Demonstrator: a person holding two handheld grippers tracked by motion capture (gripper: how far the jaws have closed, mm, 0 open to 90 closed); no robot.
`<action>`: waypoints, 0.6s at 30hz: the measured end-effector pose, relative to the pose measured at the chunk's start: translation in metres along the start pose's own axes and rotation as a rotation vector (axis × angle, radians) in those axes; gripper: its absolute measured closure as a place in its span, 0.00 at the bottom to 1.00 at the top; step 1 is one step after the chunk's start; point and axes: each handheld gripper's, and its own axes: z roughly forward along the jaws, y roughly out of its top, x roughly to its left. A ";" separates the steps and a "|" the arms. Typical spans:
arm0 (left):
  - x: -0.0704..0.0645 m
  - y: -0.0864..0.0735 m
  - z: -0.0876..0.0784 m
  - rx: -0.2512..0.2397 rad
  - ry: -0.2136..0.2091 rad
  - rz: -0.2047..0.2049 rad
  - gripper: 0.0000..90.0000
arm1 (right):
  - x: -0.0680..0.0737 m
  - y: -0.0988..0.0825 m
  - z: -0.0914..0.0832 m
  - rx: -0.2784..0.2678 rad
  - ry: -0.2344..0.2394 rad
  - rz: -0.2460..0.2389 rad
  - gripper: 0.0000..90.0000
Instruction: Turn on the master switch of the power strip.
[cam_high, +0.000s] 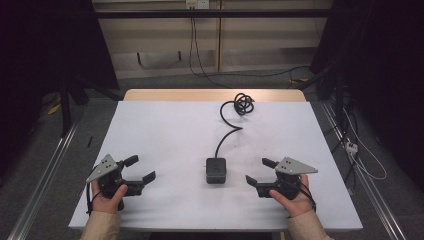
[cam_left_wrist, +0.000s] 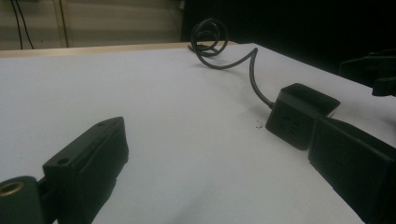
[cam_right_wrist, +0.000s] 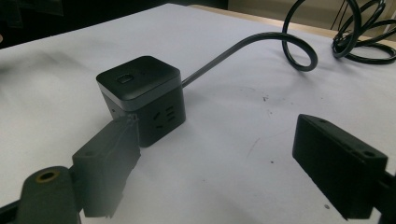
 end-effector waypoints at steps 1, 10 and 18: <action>0.000 0.000 0.000 0.000 0.000 0.000 0.05 | -0.001 0.000 -0.001 0.000 -0.004 0.004 0.16; -0.001 0.000 0.001 0.000 0.000 -0.004 0.05 | -0.006 -0.005 -0.009 0.003 -0.018 0.006 0.16; -0.001 0.000 0.001 0.000 0.001 -0.004 0.05 | -0.010 -0.009 -0.015 0.009 -0.026 0.010 0.17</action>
